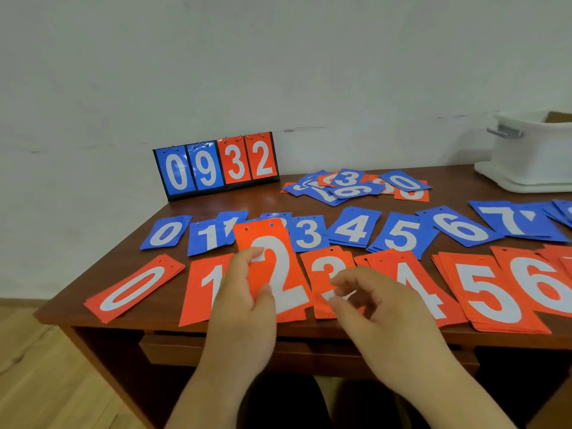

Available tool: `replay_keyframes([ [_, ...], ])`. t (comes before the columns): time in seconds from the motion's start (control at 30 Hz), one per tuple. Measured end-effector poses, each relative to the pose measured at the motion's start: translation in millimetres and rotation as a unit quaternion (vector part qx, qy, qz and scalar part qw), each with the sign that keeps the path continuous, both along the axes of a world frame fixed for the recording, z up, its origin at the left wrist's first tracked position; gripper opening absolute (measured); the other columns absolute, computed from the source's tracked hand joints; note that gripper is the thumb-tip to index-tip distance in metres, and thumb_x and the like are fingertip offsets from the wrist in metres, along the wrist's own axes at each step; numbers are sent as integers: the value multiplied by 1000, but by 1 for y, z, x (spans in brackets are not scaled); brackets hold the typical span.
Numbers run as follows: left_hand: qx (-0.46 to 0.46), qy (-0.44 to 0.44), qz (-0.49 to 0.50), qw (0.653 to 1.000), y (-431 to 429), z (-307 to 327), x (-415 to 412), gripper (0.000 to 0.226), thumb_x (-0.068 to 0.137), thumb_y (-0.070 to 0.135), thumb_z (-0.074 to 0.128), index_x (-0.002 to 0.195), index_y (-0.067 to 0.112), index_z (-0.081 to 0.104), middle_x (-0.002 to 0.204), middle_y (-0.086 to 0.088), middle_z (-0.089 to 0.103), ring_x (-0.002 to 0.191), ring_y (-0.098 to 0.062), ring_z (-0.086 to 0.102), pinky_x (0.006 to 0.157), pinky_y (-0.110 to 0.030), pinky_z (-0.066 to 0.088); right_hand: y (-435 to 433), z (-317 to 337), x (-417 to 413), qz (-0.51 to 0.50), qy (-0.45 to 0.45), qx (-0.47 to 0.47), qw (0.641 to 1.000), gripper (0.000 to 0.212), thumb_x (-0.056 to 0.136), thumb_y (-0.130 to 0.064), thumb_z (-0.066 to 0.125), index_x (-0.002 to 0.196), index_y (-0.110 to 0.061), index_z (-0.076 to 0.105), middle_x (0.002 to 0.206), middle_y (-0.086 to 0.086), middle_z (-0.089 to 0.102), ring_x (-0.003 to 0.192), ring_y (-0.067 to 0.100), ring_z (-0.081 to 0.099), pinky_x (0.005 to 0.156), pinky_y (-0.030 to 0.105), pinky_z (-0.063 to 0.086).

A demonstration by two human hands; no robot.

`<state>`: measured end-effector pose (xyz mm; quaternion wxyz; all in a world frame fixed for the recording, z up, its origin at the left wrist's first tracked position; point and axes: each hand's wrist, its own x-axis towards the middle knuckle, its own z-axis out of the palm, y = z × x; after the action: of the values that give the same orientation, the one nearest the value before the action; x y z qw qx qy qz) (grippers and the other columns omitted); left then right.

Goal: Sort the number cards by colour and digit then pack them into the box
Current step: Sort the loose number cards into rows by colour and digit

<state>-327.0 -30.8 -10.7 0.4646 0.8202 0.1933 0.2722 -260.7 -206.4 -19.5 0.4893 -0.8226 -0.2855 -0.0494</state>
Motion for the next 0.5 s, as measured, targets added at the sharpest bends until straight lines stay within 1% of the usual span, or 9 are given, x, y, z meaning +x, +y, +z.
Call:
replay_keyframes([
  [0.07, 50, 42, 3, 998, 9, -1, 6, 43, 103, 15, 49, 128, 50, 46, 123, 28, 52, 100, 6, 56, 69, -8, 40, -4, 4, 8, -28, -46, -47, 997, 13, 90, -34, 69, 99, -41, 65, 86, -26, 62, 91, -11, 55, 69, 3, 41],
  [0.1, 71, 61, 4, 996, 12, -2, 9, 43, 103, 15, 48, 132, 47, 47, 127, 25, 52, 101, 4, 55, 73, -8, 40, -5, 4, 12, -38, -56, -65, 996, 12, 90, -36, 69, 100, -43, 64, 88, -28, 61, 94, -12, 53, 70, 3, 41],
  [0.17, 120, 89, 8, 989, 13, -7, 14, 44, 103, 15, 48, 138, 40, 48, 136, 20, 51, 114, 2, 48, 90, -16, 41, -7, 4, 18, -50, -61, -80, 994, 12, 91, -39, 67, 101, -44, 63, 92, -29, 61, 96, -12, 52, 70, 5, 43],
  [0.23, 181, 128, 16, 975, 13, -11, 19, 45, 102, 19, 50, 143, 37, 46, 141, 15, 49, 125, -5, 45, 99, -24, 43, -9, 2, 23, -57, -63, -94, 992, 12, 91, -40, 66, 102, -43, 64, 93, -28, 61, 96, -12, 52, 69, 6, 42],
  [0.33, 303, 206, 42, 930, 9, -16, 24, 45, 101, 37, 52, 145, 42, 42, 148, 8, 39, 135, -15, 35, 107, -32, 38, -12, 2, 29, -66, -71, -132, 987, 13, 92, -44, 64, 105, -42, 64, 95, -27, 60, 93, -8, 55, 68, 6, 40],
  [0.4, 338, 228, 62, 911, 8, -16, 28, 45, 100, 43, 52, 143, 44, 42, 154, 4, 30, 141, -21, 28, 111, -39, 34, -14, 3, 34, -69, -79, -158, 982, 17, 92, -45, 63, 109, -41, 63, 100, -26, 60, 94, -5, 56, 70, 6, 38],
  [0.5, 350, 233, 58, 905, 9, -14, 31, 43, 98, 42, 54, 141, 42, 45, 153, 5, 33, 139, -21, 30, 110, -40, 35, -17, 10, 39, -59, -80, -188, 977, 25, 92, -44, 62, 116, -40, 63, 110, -22, 62, 98, -1, 56, 75, 9, 38],
])
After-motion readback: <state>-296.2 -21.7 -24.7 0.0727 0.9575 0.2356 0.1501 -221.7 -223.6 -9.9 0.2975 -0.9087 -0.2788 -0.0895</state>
